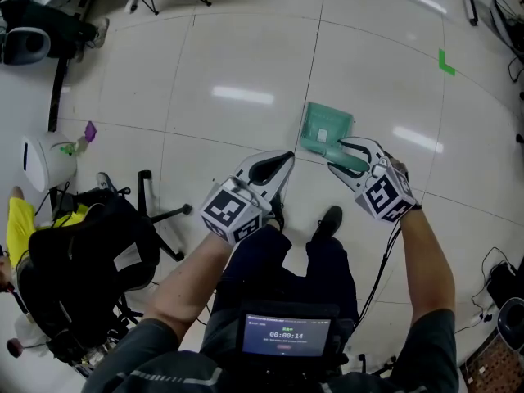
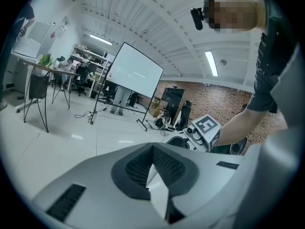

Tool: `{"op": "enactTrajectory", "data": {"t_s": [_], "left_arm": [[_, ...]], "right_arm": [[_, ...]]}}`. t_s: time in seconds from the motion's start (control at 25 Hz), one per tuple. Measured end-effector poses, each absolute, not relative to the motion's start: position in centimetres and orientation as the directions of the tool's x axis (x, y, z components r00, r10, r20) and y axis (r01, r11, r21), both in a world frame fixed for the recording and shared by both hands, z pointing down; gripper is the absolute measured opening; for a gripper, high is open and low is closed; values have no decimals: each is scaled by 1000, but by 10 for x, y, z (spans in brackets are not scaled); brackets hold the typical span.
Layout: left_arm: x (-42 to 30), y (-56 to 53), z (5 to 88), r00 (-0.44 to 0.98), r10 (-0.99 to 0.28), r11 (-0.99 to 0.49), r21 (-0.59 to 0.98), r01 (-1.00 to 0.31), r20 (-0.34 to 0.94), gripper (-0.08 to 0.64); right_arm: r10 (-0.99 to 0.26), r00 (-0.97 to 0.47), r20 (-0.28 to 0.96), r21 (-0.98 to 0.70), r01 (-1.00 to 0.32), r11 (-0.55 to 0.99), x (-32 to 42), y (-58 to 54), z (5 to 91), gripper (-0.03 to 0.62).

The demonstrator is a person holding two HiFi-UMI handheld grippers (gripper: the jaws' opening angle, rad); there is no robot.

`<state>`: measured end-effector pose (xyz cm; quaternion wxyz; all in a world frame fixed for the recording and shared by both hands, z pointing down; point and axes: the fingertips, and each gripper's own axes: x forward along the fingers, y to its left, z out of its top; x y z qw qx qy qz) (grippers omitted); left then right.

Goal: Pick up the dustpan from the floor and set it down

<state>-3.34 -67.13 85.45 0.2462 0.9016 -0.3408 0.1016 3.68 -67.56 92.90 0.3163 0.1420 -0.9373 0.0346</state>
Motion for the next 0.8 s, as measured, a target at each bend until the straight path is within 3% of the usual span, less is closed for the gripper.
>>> {"op": "enactTrajectory", "data": {"t_s": [0.2,0.48,0.8], "left_arm": [[-37,-663,827,738,-582,-640,368,-675,342,26],[-48,-642,776,740,-576,-648,357,-673,348,26],[-48,-624,601,761,-593,-689,322,-649,264,26]], "right_arm": [[-231,-764,602,-2,-291,957,32,-653,901,227],[-331,-763,556,-3,-399,917,35,-639,827,227],[-468,-760,452,31,-510,859,57,-629,628,227]]}}
